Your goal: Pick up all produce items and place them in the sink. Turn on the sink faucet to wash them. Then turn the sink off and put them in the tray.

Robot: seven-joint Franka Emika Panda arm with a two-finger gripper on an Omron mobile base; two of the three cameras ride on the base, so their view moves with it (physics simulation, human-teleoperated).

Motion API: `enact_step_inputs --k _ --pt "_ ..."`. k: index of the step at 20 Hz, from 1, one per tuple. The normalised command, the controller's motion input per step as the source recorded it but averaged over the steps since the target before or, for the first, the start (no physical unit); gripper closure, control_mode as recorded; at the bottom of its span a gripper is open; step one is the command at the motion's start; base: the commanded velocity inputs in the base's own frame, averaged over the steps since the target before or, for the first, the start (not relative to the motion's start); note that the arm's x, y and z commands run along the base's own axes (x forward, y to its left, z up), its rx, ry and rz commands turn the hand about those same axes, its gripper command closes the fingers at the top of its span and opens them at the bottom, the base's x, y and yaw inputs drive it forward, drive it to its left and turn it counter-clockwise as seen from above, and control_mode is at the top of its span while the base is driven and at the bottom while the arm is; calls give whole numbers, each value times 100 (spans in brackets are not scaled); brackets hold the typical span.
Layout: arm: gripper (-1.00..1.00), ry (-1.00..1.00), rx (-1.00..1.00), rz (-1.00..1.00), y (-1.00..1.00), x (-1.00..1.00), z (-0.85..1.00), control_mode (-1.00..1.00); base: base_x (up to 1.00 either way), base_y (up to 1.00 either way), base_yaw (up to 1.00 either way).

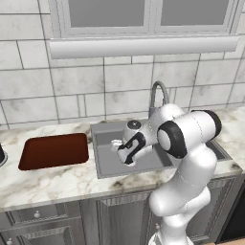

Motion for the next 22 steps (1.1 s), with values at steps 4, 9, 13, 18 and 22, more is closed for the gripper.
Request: enact_step_inputs --k 4,9,13,18,22 --pt "100 -15 0 10 49 -8 77 -100 0 0 0" --pt "100 -12 0 9 50 -7 67 -100 0 0 0" --pt "100 -7 0 8 54 -2 61 -100 0 0 0" --pt "100 -1 0 9 70 0 41 -100 0 0 0" --pt "100 0 -3 12 77 0 7 -100 0 0 0"
